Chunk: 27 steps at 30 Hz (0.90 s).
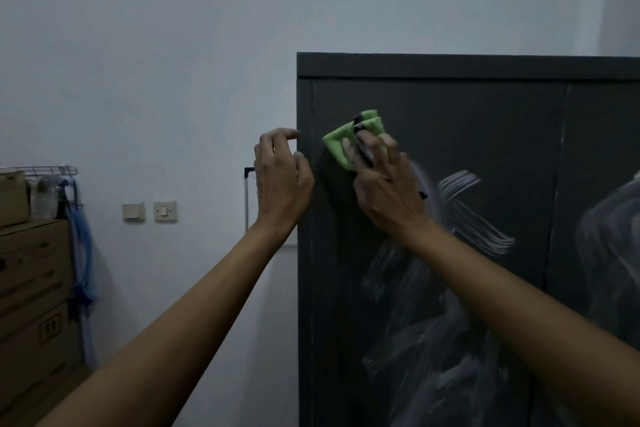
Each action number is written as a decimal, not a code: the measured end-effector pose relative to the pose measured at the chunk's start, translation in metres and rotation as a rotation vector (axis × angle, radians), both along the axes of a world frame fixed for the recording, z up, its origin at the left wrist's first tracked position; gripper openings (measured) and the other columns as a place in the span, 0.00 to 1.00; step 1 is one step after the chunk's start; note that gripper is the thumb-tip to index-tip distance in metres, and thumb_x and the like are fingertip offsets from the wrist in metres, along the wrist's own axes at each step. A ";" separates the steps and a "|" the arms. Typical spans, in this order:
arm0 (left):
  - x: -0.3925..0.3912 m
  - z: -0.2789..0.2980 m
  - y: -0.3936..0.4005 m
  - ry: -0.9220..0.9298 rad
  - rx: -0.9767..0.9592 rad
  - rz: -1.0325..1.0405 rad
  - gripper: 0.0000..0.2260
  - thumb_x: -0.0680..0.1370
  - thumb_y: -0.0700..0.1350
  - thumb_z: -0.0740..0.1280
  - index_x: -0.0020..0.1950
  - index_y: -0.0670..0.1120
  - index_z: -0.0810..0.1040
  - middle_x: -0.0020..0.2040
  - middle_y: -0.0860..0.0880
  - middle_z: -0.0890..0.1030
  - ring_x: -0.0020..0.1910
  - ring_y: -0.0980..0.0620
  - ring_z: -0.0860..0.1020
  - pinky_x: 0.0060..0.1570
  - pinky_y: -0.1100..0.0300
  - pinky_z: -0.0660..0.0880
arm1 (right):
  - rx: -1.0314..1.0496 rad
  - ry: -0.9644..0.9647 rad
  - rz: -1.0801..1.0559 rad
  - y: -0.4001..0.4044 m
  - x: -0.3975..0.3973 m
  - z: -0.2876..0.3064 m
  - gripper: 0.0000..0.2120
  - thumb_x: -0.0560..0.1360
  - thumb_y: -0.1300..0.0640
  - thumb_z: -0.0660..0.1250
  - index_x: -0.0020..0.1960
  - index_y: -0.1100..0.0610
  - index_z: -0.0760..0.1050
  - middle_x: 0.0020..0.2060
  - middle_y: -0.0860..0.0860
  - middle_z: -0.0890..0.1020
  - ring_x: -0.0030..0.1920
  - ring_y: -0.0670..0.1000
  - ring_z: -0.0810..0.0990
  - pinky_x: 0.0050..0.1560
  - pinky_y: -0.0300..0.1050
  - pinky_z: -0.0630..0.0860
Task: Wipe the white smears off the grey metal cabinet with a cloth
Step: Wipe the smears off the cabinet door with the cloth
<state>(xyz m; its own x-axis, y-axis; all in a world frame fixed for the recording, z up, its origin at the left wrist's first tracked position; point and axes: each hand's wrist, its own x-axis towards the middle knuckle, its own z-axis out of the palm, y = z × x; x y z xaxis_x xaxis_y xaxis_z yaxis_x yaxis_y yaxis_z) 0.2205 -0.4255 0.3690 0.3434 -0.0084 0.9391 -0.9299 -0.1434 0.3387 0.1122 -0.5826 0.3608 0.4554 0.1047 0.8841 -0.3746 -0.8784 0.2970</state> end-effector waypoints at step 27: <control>-0.034 -0.007 -0.035 -0.113 0.220 0.089 0.18 0.78 0.39 0.64 0.68 0.41 0.75 0.68 0.41 0.74 0.69 0.42 0.70 0.64 0.48 0.70 | 0.012 -0.019 0.101 -0.049 -0.044 -0.016 0.28 0.76 0.62 0.63 0.76 0.59 0.73 0.74 0.60 0.69 0.70 0.64 0.65 0.65 0.66 0.73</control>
<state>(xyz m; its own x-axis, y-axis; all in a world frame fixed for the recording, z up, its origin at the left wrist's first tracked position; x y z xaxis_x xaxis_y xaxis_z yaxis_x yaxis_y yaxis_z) 0.1867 -0.4600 0.3625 0.2454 -0.1908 0.9505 -0.9403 -0.2855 0.1854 0.0684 -0.6317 0.3452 0.4266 0.1384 0.8938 -0.2897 -0.9152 0.2800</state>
